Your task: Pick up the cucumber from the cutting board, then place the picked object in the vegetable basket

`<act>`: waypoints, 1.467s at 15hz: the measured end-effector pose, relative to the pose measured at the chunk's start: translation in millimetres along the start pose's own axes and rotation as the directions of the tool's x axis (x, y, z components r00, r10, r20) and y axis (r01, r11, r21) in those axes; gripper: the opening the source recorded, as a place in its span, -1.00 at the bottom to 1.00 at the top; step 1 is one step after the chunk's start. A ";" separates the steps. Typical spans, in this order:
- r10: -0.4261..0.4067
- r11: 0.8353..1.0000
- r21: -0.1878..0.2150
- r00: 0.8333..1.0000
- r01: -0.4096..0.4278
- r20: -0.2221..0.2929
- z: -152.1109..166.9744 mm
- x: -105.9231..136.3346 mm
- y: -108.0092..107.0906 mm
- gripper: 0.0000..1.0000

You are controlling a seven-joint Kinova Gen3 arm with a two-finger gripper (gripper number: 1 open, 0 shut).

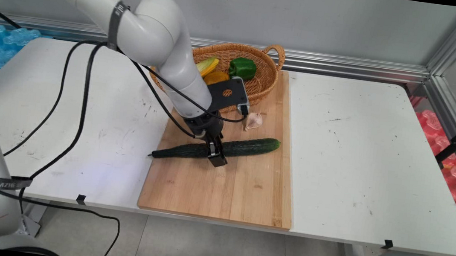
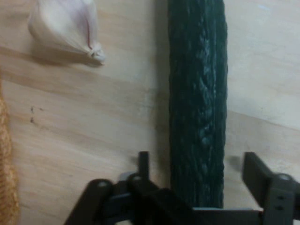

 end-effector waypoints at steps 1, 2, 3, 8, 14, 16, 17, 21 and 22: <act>0.000 1.000 -0.001 1.000 0.000 0.006 2.3 1.1 0.1 -1.00; -0.001 1.000 -0.002 1.000 0.001 0.011 3.8 2.2 0.0 -1.00; 0.000 1.000 -0.004 1.000 0.000 0.013 4.0 3.4 -0.3 -1.00; 0.009 1.000 -0.011 1.000 -0.009 0.014 -9.2 7.1 -5.3 -1.00; 0.014 1.000 -0.018 1.000 -0.014 -0.003 -48.5 10.6 -13.8 -1.00; 0.009 1.000 -0.012 1.000 -0.010 -0.016 -68.1 13.5 -19.2 -1.00; 0.005 1.000 -0.006 1.000 -0.005 -0.026 -78.7 15.7 -23.2 -1.00; -0.016 1.000 0.025 0.998 0.017 -0.065 -111.1 26.5 -40.4 -1.00; -0.020 0.999 0.033 0.997 0.023 -0.075 -117.3 29.4 -44.8 -1.00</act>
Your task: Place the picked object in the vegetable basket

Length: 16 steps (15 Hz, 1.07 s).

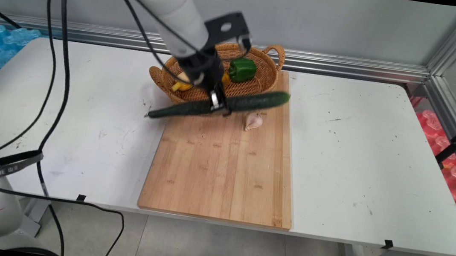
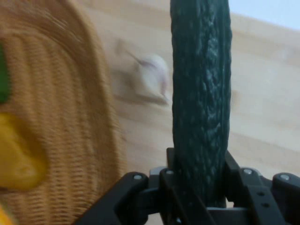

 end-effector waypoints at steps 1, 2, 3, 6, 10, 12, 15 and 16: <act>-0.004 1.000 0.009 1.000 0.004 -0.009 -5.0 3.7 -5.0 -1.00; -0.006 1.000 0.016 1.000 0.006 -0.016 -8.6 6.8 -9.1 -1.00; -0.010 0.999 0.030 1.000 0.011 -0.028 -13.8 11.6 -16.6 -1.00; -0.011 0.998 0.067 0.998 0.015 -0.058 -20.0 23.9 -39.2 -1.00; 0.002 0.996 0.091 0.997 0.005 -0.082 -9.9 35.5 -64.0 -1.00; 0.011 0.995 0.096 0.996 -0.003 -0.088 0.1 39.0 -74.4 -1.00; 0.020 0.995 0.096 0.996 -0.012 -0.089 18.7 40.6 -87.8 -1.00; 0.022 0.995 0.096 0.996 -0.014 -0.088 23.8 40.6 -90.8 -1.00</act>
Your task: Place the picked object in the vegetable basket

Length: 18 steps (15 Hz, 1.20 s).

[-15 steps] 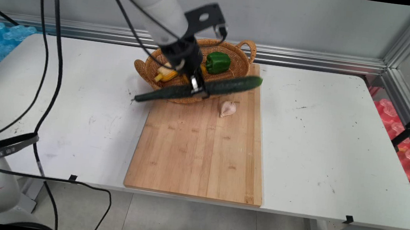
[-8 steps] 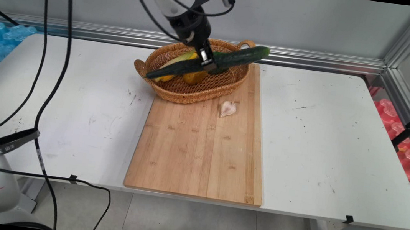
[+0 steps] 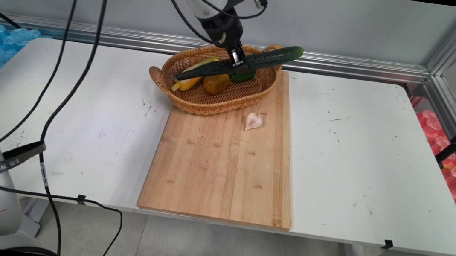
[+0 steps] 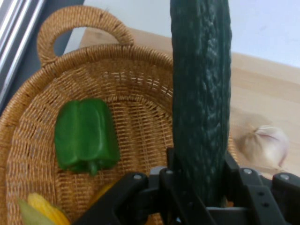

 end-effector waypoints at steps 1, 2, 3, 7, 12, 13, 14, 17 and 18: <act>0.001 1.000 -0.003 1.000 -0.001 0.002 8.2 -1.6 -3.5 -1.00; 0.002 1.000 -0.007 1.000 -0.002 0.006 17.9 -4.1 -7.0 -1.00; 0.002 1.000 -0.014 1.000 -0.002 0.011 27.5 -7.1 -9.6 -1.00; -0.013 1.000 -0.028 0.999 0.014 0.034 57.6 -21.8 -19.7 -1.00; -0.033 0.998 -0.047 0.998 0.035 0.056 83.7 -36.6 -26.7 -1.00; -0.036 0.998 -0.049 0.998 0.039 0.057 86.6 -38.3 -27.6 -1.00; -0.039 0.998 -0.052 0.998 0.042 0.057 89.4 -39.9 -28.7 -1.00; -0.039 0.997 -0.058 0.998 0.042 0.050 94.2 -41.5 -32.9 1.00; -0.038 0.997 -0.060 0.998 0.040 0.045 94.6 -41.5 -34.4 1.00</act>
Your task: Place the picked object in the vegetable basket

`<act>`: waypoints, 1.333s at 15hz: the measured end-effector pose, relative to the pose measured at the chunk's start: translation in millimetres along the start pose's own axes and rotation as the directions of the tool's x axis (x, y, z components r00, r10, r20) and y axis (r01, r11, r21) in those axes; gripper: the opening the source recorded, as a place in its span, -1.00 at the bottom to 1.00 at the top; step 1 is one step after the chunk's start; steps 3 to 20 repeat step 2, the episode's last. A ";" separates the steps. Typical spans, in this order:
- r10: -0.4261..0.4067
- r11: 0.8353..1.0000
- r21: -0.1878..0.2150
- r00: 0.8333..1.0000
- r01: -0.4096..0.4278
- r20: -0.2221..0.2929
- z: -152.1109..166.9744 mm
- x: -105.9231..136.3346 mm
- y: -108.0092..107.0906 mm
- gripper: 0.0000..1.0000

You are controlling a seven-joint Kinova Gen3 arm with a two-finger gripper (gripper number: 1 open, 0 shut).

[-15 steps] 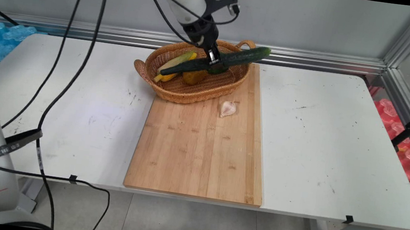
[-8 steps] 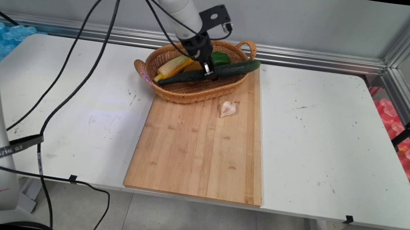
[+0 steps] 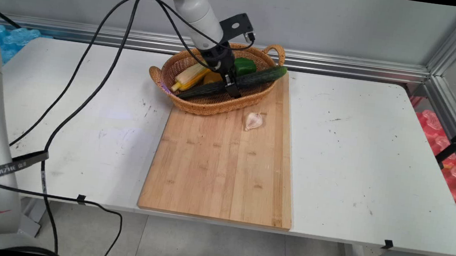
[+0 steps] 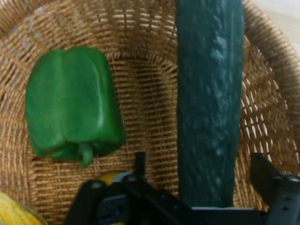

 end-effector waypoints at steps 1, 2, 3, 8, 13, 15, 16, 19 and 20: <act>0.002 1.000 -0.002 1.000 -0.002 -0.004 -0.5 0.5 -1.0 1.00; 0.006 1.000 -0.005 1.000 -0.006 -0.009 -1.6 1.3 -2.0 1.00; 0.006 1.000 -0.005 1.000 -0.006 -0.009 -1.6 1.3 -2.0 1.00; 0.006 1.000 -0.005 1.000 -0.006 -0.009 -1.6 1.3 -2.0 1.00; 0.006 1.000 -0.005 1.000 -0.006 -0.009 -1.6 1.3 -2.0 1.00; 0.006 1.000 -0.005 1.000 -0.006 -0.009 -1.6 1.3 -2.0 1.00; 0.006 1.000 -0.005 1.000 -0.006 -0.009 -1.6 1.3 -2.0 1.00; 0.006 1.000 -0.005 1.000 -0.006 -0.009 -1.6 1.3 -2.0 1.00; 0.006 1.000 -0.005 1.000 -0.006 -0.009 -1.6 1.3 -2.0 1.00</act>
